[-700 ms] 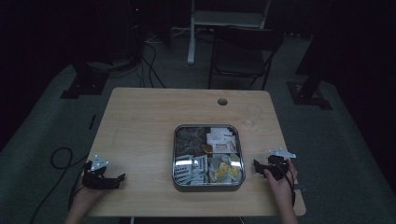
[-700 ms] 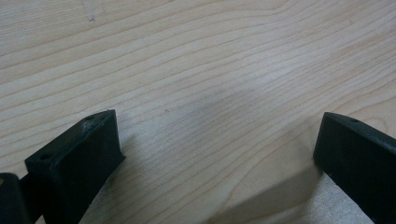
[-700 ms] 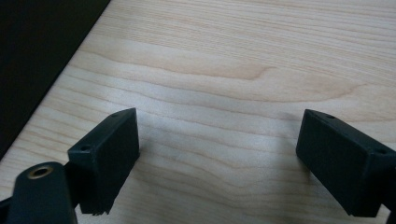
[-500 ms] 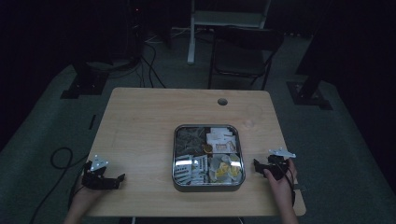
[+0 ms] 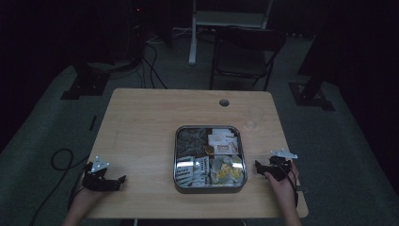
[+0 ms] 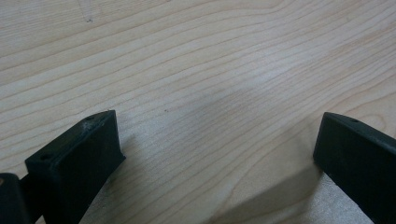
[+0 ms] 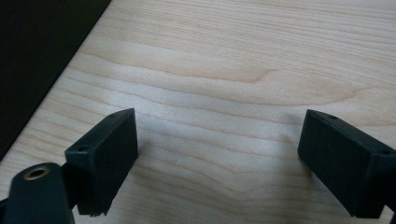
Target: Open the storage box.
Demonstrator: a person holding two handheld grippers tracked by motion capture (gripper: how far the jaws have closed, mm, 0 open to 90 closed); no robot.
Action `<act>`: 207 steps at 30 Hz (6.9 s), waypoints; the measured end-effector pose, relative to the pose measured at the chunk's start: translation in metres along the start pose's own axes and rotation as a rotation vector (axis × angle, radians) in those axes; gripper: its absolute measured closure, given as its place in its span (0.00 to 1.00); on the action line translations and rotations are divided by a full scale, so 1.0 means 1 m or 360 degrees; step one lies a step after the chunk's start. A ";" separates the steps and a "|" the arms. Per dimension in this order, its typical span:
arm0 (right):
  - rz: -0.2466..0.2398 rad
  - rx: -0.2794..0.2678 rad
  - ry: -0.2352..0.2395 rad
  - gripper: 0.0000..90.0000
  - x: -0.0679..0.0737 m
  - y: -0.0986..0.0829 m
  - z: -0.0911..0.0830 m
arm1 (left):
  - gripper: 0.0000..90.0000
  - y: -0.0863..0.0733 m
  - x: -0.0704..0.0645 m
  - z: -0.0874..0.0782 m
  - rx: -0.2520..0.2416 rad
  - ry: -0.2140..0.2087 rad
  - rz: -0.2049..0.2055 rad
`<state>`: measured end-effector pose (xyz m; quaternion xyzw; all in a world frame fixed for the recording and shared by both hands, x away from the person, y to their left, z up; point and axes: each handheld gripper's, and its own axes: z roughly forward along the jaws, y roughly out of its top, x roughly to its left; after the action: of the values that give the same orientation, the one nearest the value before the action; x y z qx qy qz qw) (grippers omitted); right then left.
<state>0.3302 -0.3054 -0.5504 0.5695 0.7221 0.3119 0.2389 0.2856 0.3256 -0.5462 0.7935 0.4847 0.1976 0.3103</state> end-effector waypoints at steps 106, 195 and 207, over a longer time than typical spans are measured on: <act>-0.0005 0.0000 0.0006 0.13 -0.001 0.000 0.000 | 0.06 0.159 -0.164 0.045 -0.0231 -0.0737 0.0667; -0.0005 -0.0003 0.0006 0.13 -0.001 0.000 0.000 | 0.66 0.223 -0.213 0.074 -0.0132 -0.0751 0.0780; -0.0007 -0.0003 0.0005 0.13 -0.001 0.000 0.000 | 0.66 0.225 -0.191 0.065 -0.0159 -0.0699 0.0701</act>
<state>0.3309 -0.3061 -0.5505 0.5671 0.7235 0.3129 0.2389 0.3849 0.0599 -0.4421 0.8870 0.2122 0.1076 0.3959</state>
